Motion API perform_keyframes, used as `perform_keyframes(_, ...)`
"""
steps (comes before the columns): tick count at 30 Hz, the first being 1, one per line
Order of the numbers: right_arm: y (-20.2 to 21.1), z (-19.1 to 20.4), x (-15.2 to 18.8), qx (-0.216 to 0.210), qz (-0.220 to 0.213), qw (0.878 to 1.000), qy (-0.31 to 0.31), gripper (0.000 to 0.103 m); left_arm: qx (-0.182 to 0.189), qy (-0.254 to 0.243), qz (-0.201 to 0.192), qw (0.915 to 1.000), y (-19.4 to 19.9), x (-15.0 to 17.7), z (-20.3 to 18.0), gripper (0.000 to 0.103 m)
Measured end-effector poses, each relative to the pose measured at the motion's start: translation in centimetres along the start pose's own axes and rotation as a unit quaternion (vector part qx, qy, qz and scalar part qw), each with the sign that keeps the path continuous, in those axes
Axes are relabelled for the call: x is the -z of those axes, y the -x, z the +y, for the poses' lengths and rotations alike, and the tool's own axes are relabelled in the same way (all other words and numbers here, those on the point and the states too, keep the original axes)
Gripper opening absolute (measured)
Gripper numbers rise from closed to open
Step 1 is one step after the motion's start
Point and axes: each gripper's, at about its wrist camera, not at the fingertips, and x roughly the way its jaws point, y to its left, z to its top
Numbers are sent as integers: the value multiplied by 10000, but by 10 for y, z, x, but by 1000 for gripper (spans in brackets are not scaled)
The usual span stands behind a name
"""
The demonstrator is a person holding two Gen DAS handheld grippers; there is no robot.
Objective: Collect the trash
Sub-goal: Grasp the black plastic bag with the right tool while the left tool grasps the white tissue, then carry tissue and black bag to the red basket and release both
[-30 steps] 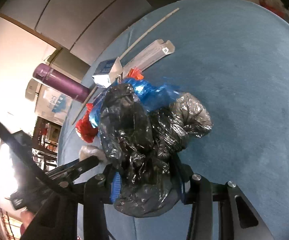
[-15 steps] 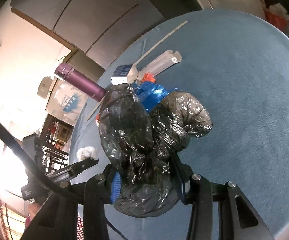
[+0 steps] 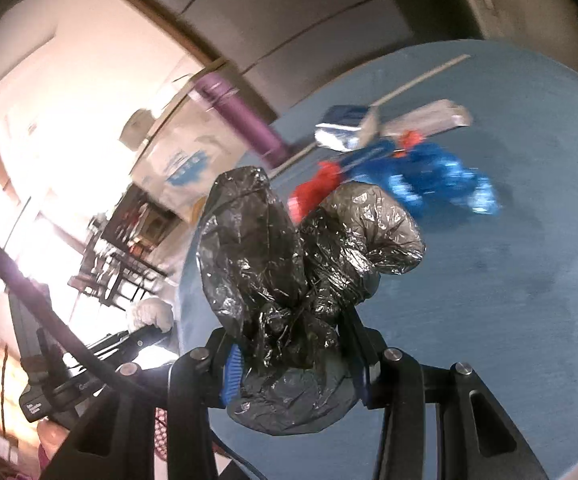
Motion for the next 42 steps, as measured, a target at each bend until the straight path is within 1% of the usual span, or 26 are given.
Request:
perform_keyframes(7, -22, 54, 15, -267, 325, 9974, 581, 47, -537, 404, -197, 9975, 26, 20, 53, 25)
perform_keyframes(11, -37, 85, 21, -405, 517, 9938, 900, 47, -932, 556, -296, 9936, 38, 33, 80, 25)
perform_keyframes(17, -59, 136, 38, -617, 802, 9844, 1441, 47, -1435, 756, -382, 9860, 53, 54, 114, 25)
perform_keyframes(22, -77, 182, 60, -790, 1064, 9717, 1954, 47, -1676, 937, -378, 9807, 60, 67, 138, 25)
perform_keyframes(27, -96, 213, 81, -910, 1319, 9608, 2262, 47, -1871, 1076, -331, 9759, 60, 78, 160, 25)
perform_keyframes(35, -133, 240, 106, -993, 1782, 9464, 2503, 47, -2133, 1281, -162, 9684, 58, 97, 190, 25)
perform_keyframes(42, -163, 256, 126, -1035, 2181, 9358, 2568, 48, -2220, 1424, 46, 9646, 54, 114, 212, 25)
